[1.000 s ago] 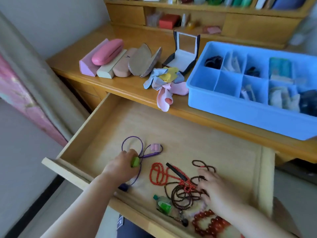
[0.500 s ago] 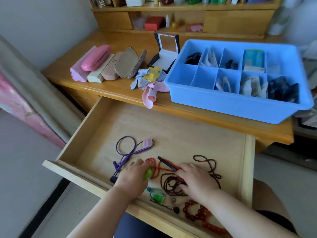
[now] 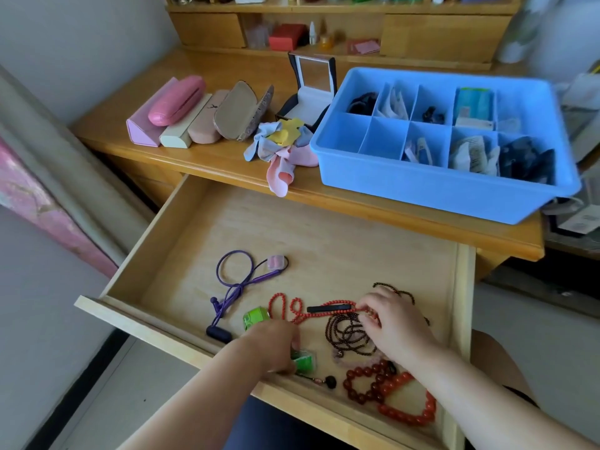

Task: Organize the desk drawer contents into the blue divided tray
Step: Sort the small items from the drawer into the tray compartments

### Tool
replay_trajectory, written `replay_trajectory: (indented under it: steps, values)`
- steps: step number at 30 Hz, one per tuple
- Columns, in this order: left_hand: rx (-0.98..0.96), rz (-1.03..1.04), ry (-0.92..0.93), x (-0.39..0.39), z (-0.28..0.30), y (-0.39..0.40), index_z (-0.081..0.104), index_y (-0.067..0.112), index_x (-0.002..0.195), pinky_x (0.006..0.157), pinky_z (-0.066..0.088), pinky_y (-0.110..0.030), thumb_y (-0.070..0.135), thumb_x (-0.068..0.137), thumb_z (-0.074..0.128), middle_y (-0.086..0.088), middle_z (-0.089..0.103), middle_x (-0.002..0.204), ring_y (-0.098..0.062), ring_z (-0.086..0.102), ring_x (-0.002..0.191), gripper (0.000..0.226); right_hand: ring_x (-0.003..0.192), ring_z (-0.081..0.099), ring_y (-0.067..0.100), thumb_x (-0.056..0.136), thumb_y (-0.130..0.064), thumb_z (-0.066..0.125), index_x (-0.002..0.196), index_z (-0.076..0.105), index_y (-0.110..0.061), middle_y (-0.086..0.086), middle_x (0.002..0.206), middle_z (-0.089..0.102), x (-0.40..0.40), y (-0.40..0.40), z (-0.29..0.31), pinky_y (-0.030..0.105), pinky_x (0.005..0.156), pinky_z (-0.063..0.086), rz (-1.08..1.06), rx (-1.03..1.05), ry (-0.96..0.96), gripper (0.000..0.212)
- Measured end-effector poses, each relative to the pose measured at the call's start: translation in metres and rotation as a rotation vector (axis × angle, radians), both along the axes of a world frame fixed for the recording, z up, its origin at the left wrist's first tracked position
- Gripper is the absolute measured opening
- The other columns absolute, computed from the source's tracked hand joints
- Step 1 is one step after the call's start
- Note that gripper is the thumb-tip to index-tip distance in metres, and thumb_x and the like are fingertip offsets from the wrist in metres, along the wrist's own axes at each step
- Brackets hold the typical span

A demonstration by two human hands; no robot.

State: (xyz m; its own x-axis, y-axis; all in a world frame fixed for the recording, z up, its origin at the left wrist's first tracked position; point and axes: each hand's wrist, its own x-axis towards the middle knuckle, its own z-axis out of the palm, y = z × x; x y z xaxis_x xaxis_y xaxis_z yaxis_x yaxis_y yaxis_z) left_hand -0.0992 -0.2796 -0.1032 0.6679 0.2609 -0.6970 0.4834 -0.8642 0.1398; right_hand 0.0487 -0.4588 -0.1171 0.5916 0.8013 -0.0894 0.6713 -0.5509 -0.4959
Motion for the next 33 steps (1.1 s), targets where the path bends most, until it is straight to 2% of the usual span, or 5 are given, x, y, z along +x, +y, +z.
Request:
replay_trajectory:
  steps: [6, 13, 19, 27, 33]
  values:
    - [-0.160, 0.073, -0.149, -0.005, 0.006, -0.001, 0.054, 0.028, 0.097, 0.075, 0.043, -0.024, 0.035, 0.082, 0.066, 0.008, 0.056, 0.096, -0.013, 0.054, 0.088, 0.021, 0.082, 0.055, -0.003, 0.090, -0.036, 0.057, 0.116, 0.059, -0.037, -0.028, 0.096, 0.050, -0.036, 0.009, 0.007, 0.013, 0.073, 0.044, 0.043, -0.004, 0.367, 0.026]
    - [-0.806, 0.833, -0.668, -0.003, 0.016, -0.004, 0.067, 0.012, 0.095, 0.064, 0.053, -0.026, 0.009, 0.085, 0.068, -0.002, 0.070, 0.074, -0.013, 0.063, 0.063, 0.011, 0.077, 0.062, 0.009, 0.086, -0.030, 0.062, 0.097, 0.068, -0.025, -0.010, 0.078, 0.066, -0.031, 0.025, 0.042, 0.022, 0.069, 0.046, -0.020, 0.065, 0.492, 0.013]
    - [-0.377, 0.966, -0.892, -0.001, 0.007, 0.025, 0.065, 0.024, 0.091, 0.059, 0.048, -0.017, 0.012, 0.091, 0.059, -0.002, 0.070, 0.074, -0.009, 0.063, 0.064, 0.014, 0.078, 0.064, -0.001, 0.092, -0.031, 0.057, 0.093, 0.055, -0.045, -0.011, 0.083, 0.068, 0.042, 0.028, 0.147, 0.021, 0.074, 0.053, -0.166, 0.486, 0.283, 0.014]
    - [-0.249, 0.855, -0.890, -0.004, 0.003, 0.023, 0.065, 0.034, 0.084, 0.058, 0.045, -0.014, 0.013, 0.085, 0.065, 0.004, 0.070, 0.072, 0.000, 0.061, 0.064, 0.021, 0.062, 0.055, 0.001, 0.083, -0.019, 0.065, 0.082, 0.058, -0.030, -0.007, 0.080, 0.064, 0.155, 0.064, 0.220, 0.016, 0.057, 0.043, -0.455, 0.705, -0.021, 0.013]
    - [-0.226, 0.811, -0.839, 0.000, 0.003, 0.023, 0.063, 0.036, 0.082, 0.056, 0.045, -0.008, 0.013, 0.084, 0.065, 0.006, 0.069, 0.073, 0.003, 0.061, 0.065, 0.023, 0.070, 0.054, 0.014, 0.074, -0.014, 0.070, 0.072, 0.055, -0.025, -0.010, 0.075, 0.058, 0.183, 0.055, 0.212, 0.027, 0.057, 0.039, -0.327, 0.245, -0.156, 0.018]
